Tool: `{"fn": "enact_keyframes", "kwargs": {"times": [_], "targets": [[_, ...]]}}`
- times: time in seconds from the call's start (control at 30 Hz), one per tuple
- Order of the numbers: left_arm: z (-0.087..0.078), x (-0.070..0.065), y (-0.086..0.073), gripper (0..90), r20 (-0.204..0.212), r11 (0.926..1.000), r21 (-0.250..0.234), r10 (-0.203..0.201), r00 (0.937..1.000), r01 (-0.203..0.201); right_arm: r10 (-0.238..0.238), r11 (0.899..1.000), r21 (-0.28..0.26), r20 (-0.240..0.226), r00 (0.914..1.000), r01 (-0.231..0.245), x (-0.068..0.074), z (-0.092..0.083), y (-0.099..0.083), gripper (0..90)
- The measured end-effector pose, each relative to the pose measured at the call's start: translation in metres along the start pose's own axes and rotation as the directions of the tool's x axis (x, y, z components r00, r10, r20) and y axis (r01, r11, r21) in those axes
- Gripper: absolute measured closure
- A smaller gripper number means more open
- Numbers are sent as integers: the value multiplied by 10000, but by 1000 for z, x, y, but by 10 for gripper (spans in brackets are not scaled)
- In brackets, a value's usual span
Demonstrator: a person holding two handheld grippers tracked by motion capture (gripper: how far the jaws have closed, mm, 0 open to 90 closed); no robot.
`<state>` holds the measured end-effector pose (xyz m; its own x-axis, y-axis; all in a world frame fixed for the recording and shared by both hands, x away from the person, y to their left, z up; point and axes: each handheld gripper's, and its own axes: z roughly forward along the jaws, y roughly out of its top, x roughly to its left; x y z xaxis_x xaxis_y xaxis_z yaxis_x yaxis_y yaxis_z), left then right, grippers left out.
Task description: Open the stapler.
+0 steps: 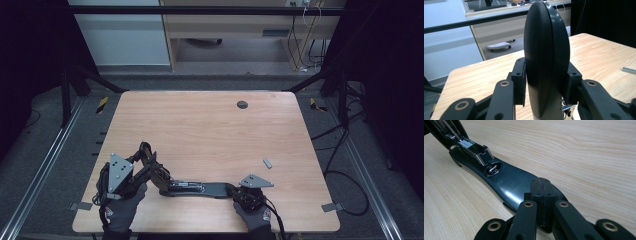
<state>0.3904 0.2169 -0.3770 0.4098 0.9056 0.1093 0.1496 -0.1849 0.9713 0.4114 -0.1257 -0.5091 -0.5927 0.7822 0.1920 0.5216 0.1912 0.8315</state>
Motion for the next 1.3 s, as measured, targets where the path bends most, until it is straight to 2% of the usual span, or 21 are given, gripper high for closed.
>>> {"fn": "enact_keyframes", "kwargs": {"times": [0.23,0.37,0.4,0.43,0.47,0.7,0.73,0.77,0.9,1.13,1.23,1.3], "targets": [[-1,4,-2,616,-124,9996,-55,-286,9995,286,-11,10000,-8,-9,10000,11,0,0,0,900],[-4,10,-5,615,-256,9985,-20,-544,9982,544,-30,10000,7,-28,10000,30,0,0,0,900],[-6,15,-7,614,-490,9973,43,-732,9961,735,-33,10000,5,-31,10000,33,0,0,0,900],[-6,15,-7,614,-490,9973,43,-732,9961,735,-33,10000,5,-31,10000,33,0,0,0,900],[-8,21,-10,614,-556,9947,52,-1019,9932,1023,-23,10000,5,-34,10000,23,0,0,0,900],[-12,34,-19,608,-728,9883,38,-1519,9857,1525,-34,10000,13,-44,10000,34,0,0,0,900],[-13,38,-22,607,-770,9850,52,-1716,9822,1725,-47,10000,13,-43,10000,47,1,1,0,900],[-13,38,-22,604,-770,9850,52,-1716,9822,1725,-47,10000,13,-43,10000,47,1,1,0,900],[-15,48,-31,598,-951,9777,103,-2081,9735,2100,-82,10000,0,-72,9999,82,1,1,0,900],[-18,56,-40,589,-1035,9693,36,-2442,9642,2459,-77,10000,9,-62,10000,77,2,2,1,900],[-19,57,-42,587,-936,9669,22,-2539,9627,2552,-70,10000,1,-66,10000,70,2,2,1,900],[-20,57,-42,585,-933,9682,37,-2489,9640,2503,-68,10000,2,-65,10000,68,2,2,1,900]]}}
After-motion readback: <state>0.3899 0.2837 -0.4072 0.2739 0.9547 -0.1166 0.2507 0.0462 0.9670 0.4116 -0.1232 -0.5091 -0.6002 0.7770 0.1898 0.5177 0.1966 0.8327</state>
